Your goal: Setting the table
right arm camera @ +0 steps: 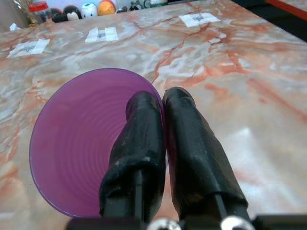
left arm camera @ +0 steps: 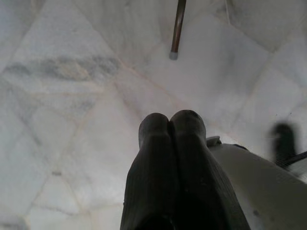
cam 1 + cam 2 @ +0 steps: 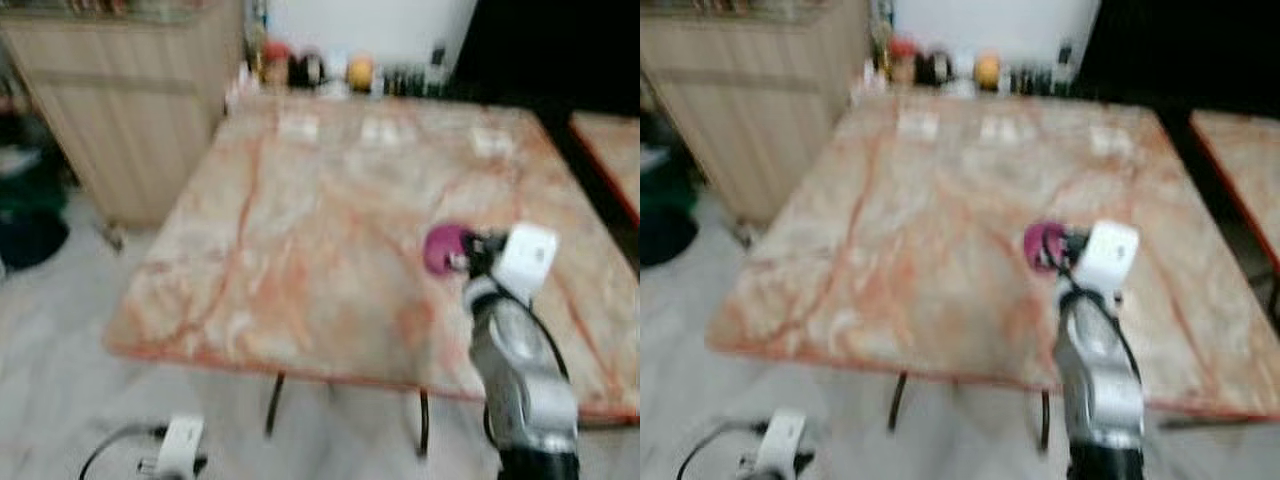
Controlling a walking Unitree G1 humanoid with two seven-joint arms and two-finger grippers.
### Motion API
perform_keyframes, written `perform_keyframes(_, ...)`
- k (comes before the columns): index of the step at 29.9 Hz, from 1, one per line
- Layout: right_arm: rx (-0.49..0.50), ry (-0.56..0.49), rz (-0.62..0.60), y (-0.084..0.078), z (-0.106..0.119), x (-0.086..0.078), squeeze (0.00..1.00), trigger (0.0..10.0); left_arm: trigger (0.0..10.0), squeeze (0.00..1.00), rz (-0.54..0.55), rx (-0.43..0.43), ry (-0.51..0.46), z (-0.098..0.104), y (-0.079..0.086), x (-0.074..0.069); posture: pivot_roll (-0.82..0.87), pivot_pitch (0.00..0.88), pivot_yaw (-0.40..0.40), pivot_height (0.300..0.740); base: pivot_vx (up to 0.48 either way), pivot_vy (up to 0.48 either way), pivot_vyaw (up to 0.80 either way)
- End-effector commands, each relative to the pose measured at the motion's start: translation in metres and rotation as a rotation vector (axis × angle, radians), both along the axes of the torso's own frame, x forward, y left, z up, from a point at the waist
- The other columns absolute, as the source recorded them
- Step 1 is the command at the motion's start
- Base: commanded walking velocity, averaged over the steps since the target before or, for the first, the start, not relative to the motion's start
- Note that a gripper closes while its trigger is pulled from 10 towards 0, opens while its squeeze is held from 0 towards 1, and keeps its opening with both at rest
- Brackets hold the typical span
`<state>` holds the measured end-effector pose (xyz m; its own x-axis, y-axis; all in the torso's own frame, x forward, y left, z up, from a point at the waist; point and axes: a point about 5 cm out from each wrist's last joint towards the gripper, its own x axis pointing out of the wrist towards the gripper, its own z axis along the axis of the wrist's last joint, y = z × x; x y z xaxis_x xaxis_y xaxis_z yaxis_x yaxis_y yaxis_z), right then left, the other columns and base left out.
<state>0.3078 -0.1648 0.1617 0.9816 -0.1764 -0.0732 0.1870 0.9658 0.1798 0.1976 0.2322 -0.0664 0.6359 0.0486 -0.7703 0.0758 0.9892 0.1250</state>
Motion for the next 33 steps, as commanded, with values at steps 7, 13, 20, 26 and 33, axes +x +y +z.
perform_keyframes(7, -0.013, -0.012, -0.03, -0.0082, -0.0005, 0.0004, 0.0, 10.0, 10.0, 0.0, -0.004, -0.013, 0.03, -0.0051, -0.0049, -0.0067, 0.04, 0.078, -0.019, 0.74, 0.0, -0.461, 0.0)
perform_keyframes(13, -0.016, -0.017, -0.04, -0.0098, 0.0002, 0.0006, 0.0, 10.0, 10.0, 0.0, -0.008, -0.013, 0.032, -0.0051, -0.005, -0.0067, 0.04, 0.077, -0.017, 0.74, 0.0, -0.461, 0.0)
perform_keyframes(20, -0.013, -0.02, -0.049, -0.0114, 0.0002, 0.0022, 0.0, 10.0, 10.0, 0.0, -0.007, -0.014, 0.03, -0.0051, -0.0054, -0.0065, 0.04, 0.078, -0.018, 0.74, 0.0, -0.459, 0.0)
perform_keyframes(26, -0.013, -0.034, -0.058, -0.013, 0.0031, 0.0033, 0.0, 10.0, 10.0, 0.0, -0.008, -0.015, 0.032, -0.0052, -0.0056, -0.0066, 0.04, 0.079, -0.017, 0.74, 0.0, -0.459, 0.0)
perform_keyframes(33, -0.019, -0.023, -0.075, -0.0163, 0.0, 0.0022, 0.0, 10.0, 10.0, 0.0, -0.01, -0.015, 0.031, -0.0053, -0.0056, -0.0068, 0.03, 0.079, -0.016, 0.74, 0.0, -0.459, 0.0)
